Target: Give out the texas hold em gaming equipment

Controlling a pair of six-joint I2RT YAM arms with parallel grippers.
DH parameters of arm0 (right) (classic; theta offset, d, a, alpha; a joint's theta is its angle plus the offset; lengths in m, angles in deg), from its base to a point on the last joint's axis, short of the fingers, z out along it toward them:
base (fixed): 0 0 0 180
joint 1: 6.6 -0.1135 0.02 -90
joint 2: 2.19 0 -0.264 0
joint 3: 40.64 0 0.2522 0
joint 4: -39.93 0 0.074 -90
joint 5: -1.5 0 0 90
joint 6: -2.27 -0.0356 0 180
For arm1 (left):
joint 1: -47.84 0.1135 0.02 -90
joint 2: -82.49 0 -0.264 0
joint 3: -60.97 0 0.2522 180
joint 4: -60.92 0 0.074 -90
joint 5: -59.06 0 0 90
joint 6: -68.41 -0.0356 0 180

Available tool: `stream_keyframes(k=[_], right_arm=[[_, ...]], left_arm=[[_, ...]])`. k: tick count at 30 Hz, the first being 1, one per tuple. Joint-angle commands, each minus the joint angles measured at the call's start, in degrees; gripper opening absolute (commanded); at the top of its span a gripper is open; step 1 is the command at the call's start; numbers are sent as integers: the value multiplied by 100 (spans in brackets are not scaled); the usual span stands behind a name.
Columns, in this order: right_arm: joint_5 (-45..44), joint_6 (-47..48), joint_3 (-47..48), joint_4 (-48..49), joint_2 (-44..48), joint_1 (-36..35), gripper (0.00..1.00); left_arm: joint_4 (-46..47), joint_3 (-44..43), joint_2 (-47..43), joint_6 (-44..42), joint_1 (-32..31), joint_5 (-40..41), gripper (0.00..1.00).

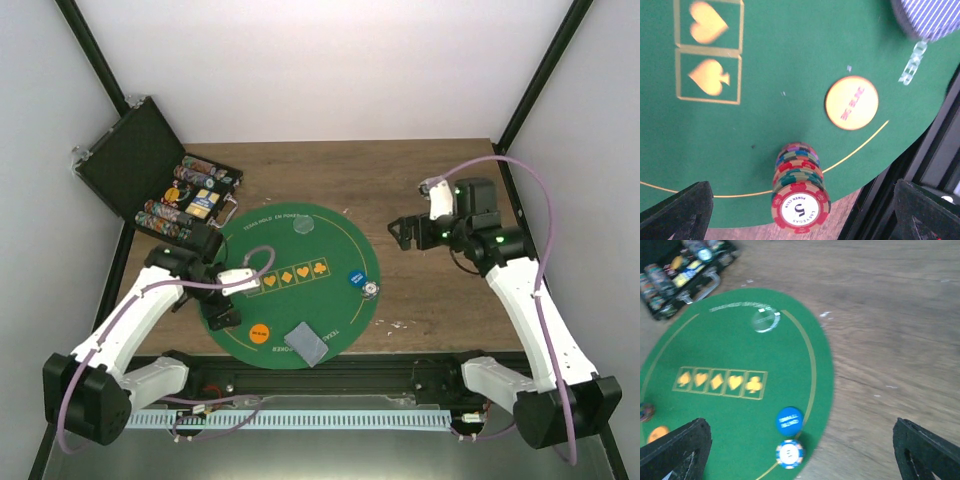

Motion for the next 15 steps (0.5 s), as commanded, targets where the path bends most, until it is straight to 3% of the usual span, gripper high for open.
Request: stream_keyframes(k=[1, 9, 12, 15], right_arm=[[667, -512, -362, 575, 51, -871, 100], [-1063, -1458, -779, 605, -1171, -4423, 100], [-1420, -1706, -617, 530, -1815, -5468, 100], [-1612, -1933, -504, 558, -2326, -6036, 100]], left_arm=[[-644, -813, -142, 534, -19, -747, 100], [109, -1853, -8, 2905, -11, -514, 100], [313, -1856, 26, 3182, 89, -426, 99], [407, -1758, 39, 3248, 259, -378, 99]])
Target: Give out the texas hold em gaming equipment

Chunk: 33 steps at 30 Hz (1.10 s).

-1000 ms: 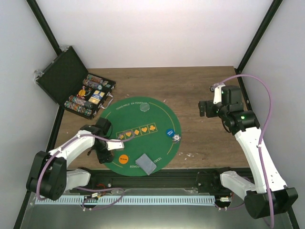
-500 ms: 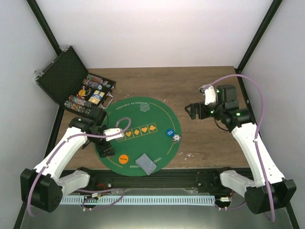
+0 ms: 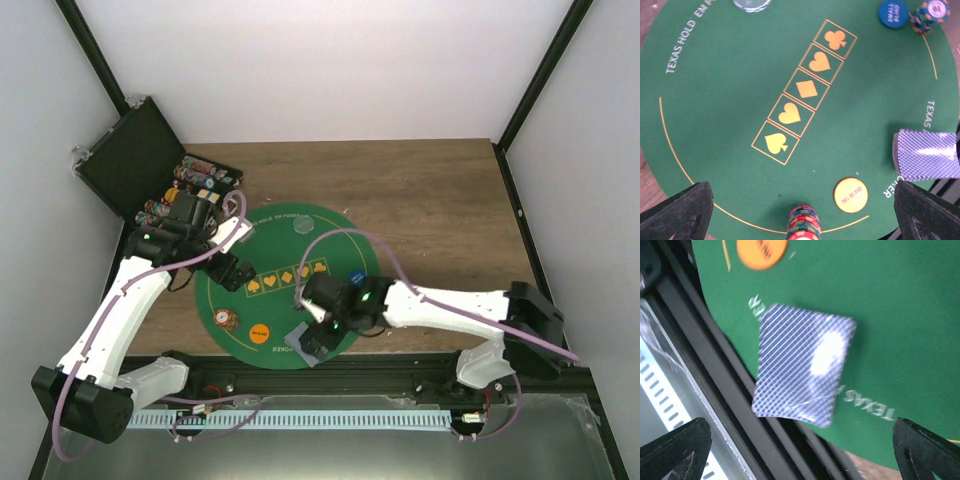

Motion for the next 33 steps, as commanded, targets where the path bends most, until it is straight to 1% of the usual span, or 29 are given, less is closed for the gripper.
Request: stream_keyframes(k=[1, 5, 9, 13, 17, 19, 26, 29, 33], right_arm=[[-593, -511, 254, -88, -546, -721, 100], [-502, -670, 289, 20, -1024, -869, 100], [-886, -784, 450, -163, -1266, -873, 100], [-629, -793, 467, 88, -1411, -895, 100], [-810, -870, 557, -71, -1692, -899, 100], [-911, -925, 595, -98, -1780, -1081, 100], [-1431, -1106, 752, -253, -2326, -1301, 99], [-1778, -1220, 834, -503, -2636, -1419, 94], [-1834, -1233, 817, -583, -2705, -1458, 80]], left_arm=[[250, 54, 39, 596, 209, 73, 100], [223, 93, -10, 571, 268, -113, 99], [196, 118, -95, 529, 275, -137, 99], [195, 122, -123, 508, 278, -179, 99], [220, 108, -161, 528, 374, -156, 99], [230, 97, -157, 557, 431, -132, 99], [275, 134, -137, 599, 547, -144, 99], [272, 116, -153, 590, 556, -127, 100], [290, 116, -168, 594, 567, -118, 100]])
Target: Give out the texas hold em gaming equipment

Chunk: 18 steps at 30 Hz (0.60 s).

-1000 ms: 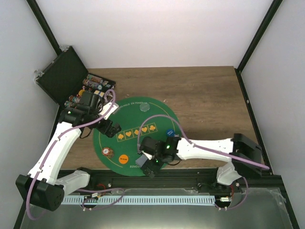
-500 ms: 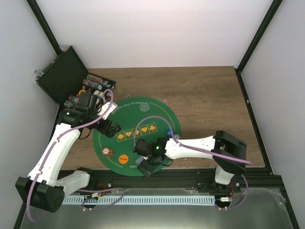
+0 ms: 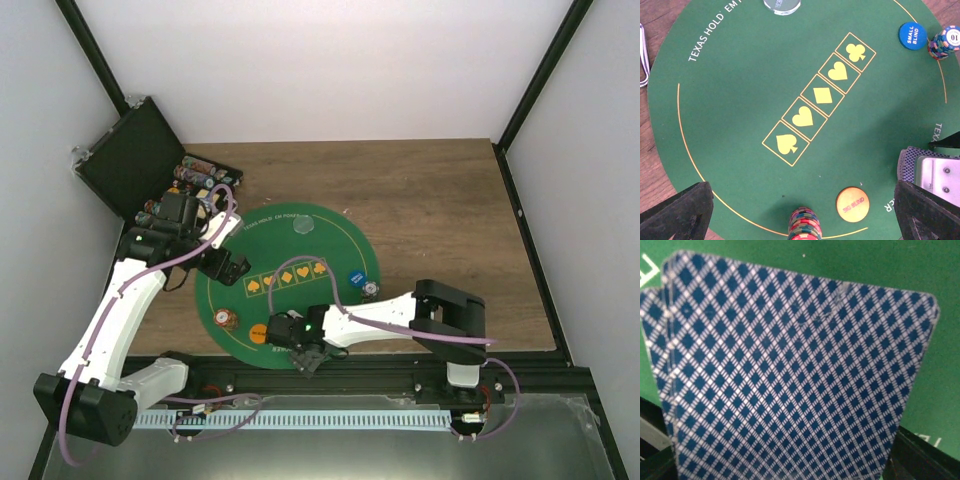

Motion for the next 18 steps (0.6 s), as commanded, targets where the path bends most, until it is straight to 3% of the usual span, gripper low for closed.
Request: stream_keyframes(k=[1, 8, 18], right_arm=[[-247, -125, -25, -191, -167, -57, 76], [-288, -7, -28, -145, 59, -56, 59], [-940, 722, -10, -18, 880, -52, 54]], left_arm=[[80, 27, -89, 72, 44, -50, 100], [93, 43, -114, 71, 63, -83, 100], [256, -93, -58, 354, 134, -346, 99]])
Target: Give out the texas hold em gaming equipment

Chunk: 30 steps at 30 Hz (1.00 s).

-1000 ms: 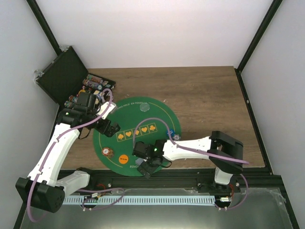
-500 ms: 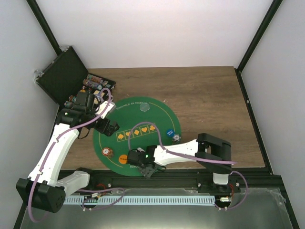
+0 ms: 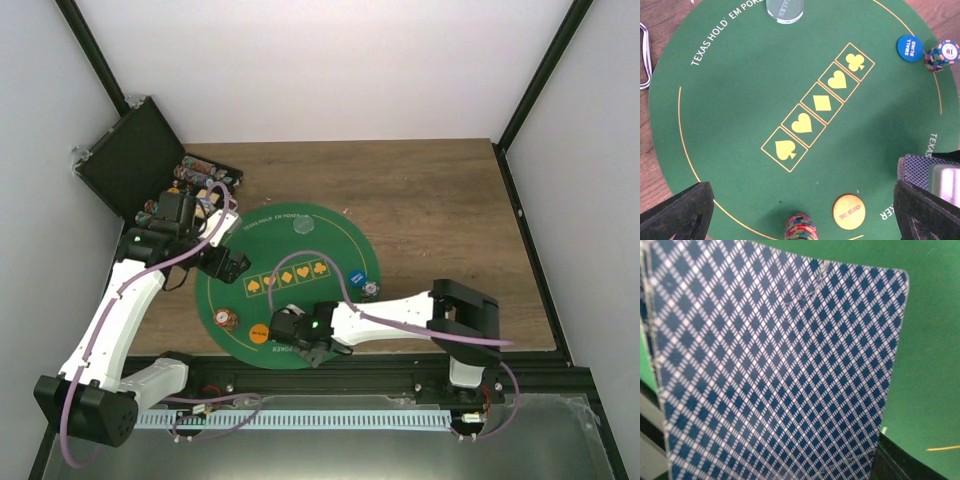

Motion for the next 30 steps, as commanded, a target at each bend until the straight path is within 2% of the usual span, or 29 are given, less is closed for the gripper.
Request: stream_keyframes(k=[1, 4, 7, 11, 15, 19, 22, 26, 30], right_arm=[[-549, 584, 24, 128, 671, -22, 54], [-888, 1148, 95, 165, 987, -24, 54], [-1131, 1843, 181, 367, 1321, -1, 54], [-1110, 2811, 157, 830, 1754, 93, 54], [-1152, 3325, 192, 1065, 1977, 237, 55], [-1241, 3603, 345, 1112, 1919, 398, 55], [-1287, 3769, 420, 1208, 1873, 462, 55], [-1318, 3915, 639, 1262, 1779, 462, 55], [-1319, 4093, 763, 1340, 1726, 460, 54]], left_arm=[[134, -192, 26, 276, 61, -321, 98], [-1, -583, 198, 483, 87, -601, 91], [-73, -813, 328, 736, 147, -1508, 77], [-175, -605, 504, 842, 151, -2999, 71], [93, -221, 435, 1104, 153, -3403, 72], [477, 344, 128, 1454, 159, -4096, 83], [809, 708, -86, 1808, 161, -4260, 86], [1027, 1087, -131, 2080, 158, -4388, 86], [1365, 1347, -150, 2392, 155, -4568, 80]])
